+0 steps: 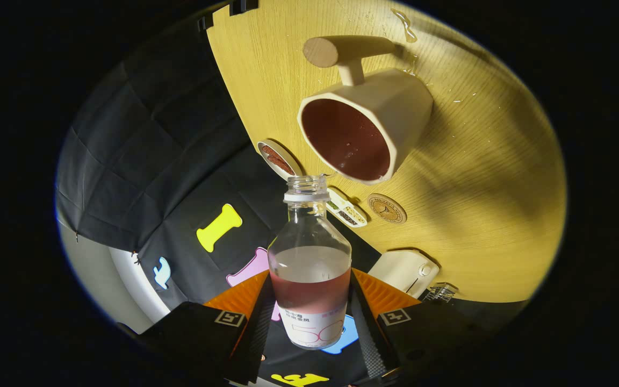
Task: Take the bottle from table, then pour the juice into the cup, finally place the bottle on the coaster
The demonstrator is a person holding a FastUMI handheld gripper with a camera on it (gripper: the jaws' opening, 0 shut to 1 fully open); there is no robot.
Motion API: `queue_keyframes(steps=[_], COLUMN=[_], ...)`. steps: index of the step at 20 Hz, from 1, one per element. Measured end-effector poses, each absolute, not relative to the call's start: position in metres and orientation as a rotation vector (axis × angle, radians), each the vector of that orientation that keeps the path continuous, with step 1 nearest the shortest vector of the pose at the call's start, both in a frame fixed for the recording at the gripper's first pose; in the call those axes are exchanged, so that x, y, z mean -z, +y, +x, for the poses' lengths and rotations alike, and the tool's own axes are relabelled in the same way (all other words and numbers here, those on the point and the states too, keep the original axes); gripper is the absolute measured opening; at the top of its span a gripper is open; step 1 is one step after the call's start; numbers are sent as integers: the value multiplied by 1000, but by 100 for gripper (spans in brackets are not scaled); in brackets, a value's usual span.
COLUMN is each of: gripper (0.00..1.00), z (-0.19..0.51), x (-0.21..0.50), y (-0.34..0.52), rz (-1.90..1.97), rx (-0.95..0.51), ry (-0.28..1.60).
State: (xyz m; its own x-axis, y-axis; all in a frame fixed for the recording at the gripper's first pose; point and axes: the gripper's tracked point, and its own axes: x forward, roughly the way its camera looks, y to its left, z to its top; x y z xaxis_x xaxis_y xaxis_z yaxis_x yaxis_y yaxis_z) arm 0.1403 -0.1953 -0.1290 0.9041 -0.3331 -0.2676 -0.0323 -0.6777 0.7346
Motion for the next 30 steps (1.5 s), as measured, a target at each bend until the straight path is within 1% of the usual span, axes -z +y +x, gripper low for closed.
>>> queue_keyframes(steps=[7, 10, 15, 19, 23, 30], gripper=[75, 75, 75, 75, 75, 75], z=[141, 142, 145, 142, 140, 146], x=[132, 137, 139, 131, 117, 103], y=[-190, -186, -174, -168, -165, -167], rz=[2229, 2137, 1905, 1658, 1370, 713], rx=[492, 503, 479, 451, 455, 480], ry=[-225, -186, -104, -79, -60, -17])
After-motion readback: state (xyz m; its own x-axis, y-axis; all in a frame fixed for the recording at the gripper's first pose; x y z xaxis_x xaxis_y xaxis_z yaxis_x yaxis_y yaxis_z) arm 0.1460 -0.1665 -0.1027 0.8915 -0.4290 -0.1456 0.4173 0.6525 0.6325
